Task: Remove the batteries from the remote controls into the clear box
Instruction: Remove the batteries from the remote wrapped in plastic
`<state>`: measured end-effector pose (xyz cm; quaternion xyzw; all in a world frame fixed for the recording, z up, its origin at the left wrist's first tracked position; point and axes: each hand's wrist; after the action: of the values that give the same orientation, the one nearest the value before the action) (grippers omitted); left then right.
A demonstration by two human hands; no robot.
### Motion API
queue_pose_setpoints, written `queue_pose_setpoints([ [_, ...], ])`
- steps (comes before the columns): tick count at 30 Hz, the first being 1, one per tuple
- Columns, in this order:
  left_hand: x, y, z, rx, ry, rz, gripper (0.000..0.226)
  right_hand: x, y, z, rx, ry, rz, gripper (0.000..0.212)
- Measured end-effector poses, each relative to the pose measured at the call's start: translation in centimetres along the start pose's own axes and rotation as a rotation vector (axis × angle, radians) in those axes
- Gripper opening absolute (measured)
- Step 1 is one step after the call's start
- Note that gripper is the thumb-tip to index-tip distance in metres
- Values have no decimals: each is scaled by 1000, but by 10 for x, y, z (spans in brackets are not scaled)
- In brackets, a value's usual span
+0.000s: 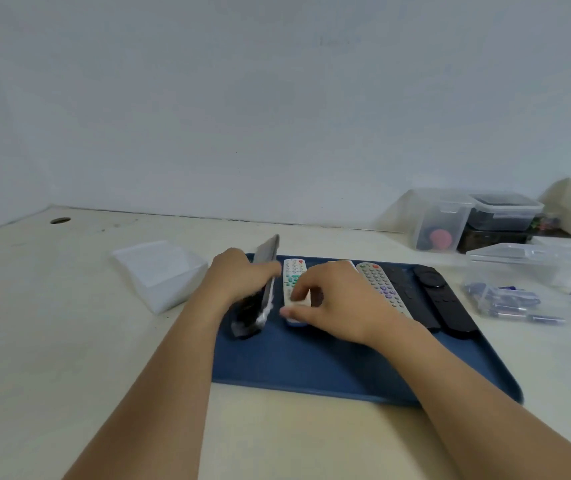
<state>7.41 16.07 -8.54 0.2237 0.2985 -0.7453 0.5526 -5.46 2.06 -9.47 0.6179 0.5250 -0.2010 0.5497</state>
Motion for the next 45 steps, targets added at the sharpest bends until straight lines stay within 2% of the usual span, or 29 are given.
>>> queue_pose_setpoints([
  [3,-1,-10,14,-81,-777,-484,37,-11,1,-2,159,409,267,31],
  [5,8,-18,24,-49,-1073,-699,43,-20,4,-4,354,804,342,36],
  [7,23,-26,31,29,-1225,-748,42,-26,4,-4,484,1041,313,41],
  [10,33,-32,38,171,-1349,-720,34,-32,1,-1,529,1085,300,41],
  [12,35,-34,40,236,-1311,-704,33,-36,-2,5,483,1030,292,40],
  [14,39,-35,40,259,-1177,-653,33,-37,-2,7,434,1069,261,40],
  [16,44,-39,39,208,-1068,-670,37,-32,-1,5,420,1059,259,39],
  [18,49,-44,40,110,-1074,-709,40,-26,0,6,383,740,278,41],
  [21,54,-43,41,41,-1112,-672,35,-28,-4,18,287,45,402,34],
  [22,55,-42,41,44,-1102,-655,34,-30,-4,19,244,-20,471,25],
  [24,56,-41,42,40,-1082,-647,34,-32,-5,21,89,28,505,16],
  [26,56,-41,42,33,-1064,-637,36,-28,-2,20,-14,21,444,12],
  [28,58,-41,41,38,-1041,-603,38,-24,-1,20,-15,-17,422,10],
  [33,66,-40,43,95,-960,-511,35,-21,0,25,4,-18,491,7],
  [36,69,-42,45,102,-975,-523,34,-20,0,25,2,3,493,13],
  [45,75,-41,45,92,-895,-473,34,-21,2,28,57,-67,437,9],
])
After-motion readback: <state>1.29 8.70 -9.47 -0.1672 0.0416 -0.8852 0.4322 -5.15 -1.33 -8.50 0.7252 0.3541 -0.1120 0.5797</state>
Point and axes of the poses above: each hand's wrist, its own y-axis towards the middle knuckle, its own x-axis out of the palm, z = x × y, and after that the axes turned 14 degrees about -x, right-handed
